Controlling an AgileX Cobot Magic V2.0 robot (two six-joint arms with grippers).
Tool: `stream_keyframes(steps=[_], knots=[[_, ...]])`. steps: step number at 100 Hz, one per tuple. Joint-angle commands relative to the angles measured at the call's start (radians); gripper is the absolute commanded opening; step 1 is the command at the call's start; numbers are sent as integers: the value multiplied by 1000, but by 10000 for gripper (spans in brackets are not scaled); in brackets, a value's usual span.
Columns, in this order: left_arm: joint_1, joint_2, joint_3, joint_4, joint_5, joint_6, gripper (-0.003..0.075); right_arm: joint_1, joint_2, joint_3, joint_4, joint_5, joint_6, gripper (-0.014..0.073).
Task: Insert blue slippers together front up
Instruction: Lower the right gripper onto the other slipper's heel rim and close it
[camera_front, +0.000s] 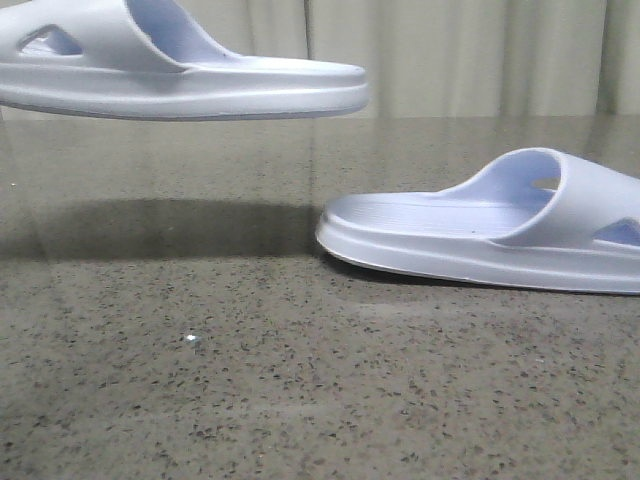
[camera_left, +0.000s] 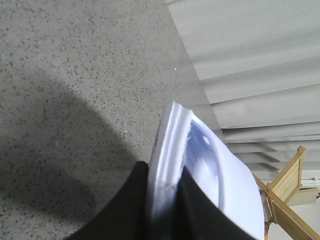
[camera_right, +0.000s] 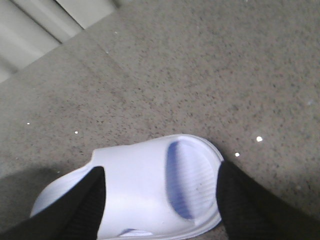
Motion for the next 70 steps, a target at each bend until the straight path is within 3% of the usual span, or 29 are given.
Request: stream_keyframes(steps=[1,28,70], knots=[[3,-18,-27,-45,24,-2,16,-2,22,28,6,-130,55,402],[3,-18,-27,-43,24,-2,16,-2,26,136,82,-229,72,402],[3,-18,-27,-41,24,-2,16,-2,112,144,116,-264,72,402]])
